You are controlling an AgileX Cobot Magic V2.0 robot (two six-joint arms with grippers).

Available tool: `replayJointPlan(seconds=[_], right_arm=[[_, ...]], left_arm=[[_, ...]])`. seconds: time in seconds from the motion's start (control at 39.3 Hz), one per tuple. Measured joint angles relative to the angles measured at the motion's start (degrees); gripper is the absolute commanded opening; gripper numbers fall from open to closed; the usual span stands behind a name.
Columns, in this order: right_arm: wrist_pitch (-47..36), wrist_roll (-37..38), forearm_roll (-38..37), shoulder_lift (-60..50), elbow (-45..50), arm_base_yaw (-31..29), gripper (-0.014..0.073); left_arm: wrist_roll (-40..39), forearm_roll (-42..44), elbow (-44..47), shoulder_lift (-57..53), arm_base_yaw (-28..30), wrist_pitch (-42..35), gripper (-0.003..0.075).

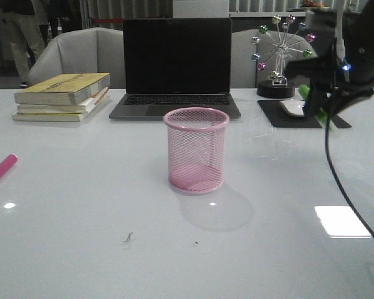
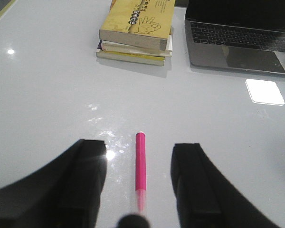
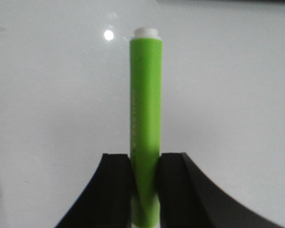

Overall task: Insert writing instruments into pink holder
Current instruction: 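Lift the green highlighter and carry it above the pink mesh holder, then lower the highlighter into the holder and open the right gripper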

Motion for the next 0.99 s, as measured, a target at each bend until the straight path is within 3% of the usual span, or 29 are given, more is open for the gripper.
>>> replayJointPlan(seconds=[0.25, 0.51, 0.79, 0.99], right_arm=[[-7.2, 0.0, 0.2, -6.0, 0.4, 10.9, 0.0022], [-25.1, 0.0, 0.3, -6.2, 2.3, 19.6, 0.0022], [-41.8, 0.0, -0.9, -5.3, 12.2, 22.0, 0.0029], [-47.1, 0.0, -1.0, -5.3, 16.9, 22.1, 0.0029]], left_arm=[[0.0, 0.0, 0.0, 0.0, 0.0, 0.1, 0.0393], [0.0, 0.0, 0.0, 0.0, 0.0, 0.1, 0.0394], [0.0, 0.0, 0.0, 0.0, 0.0, 0.1, 0.0393], [0.0, 0.0, 0.0, 0.0, 0.0, 0.1, 0.0393]])
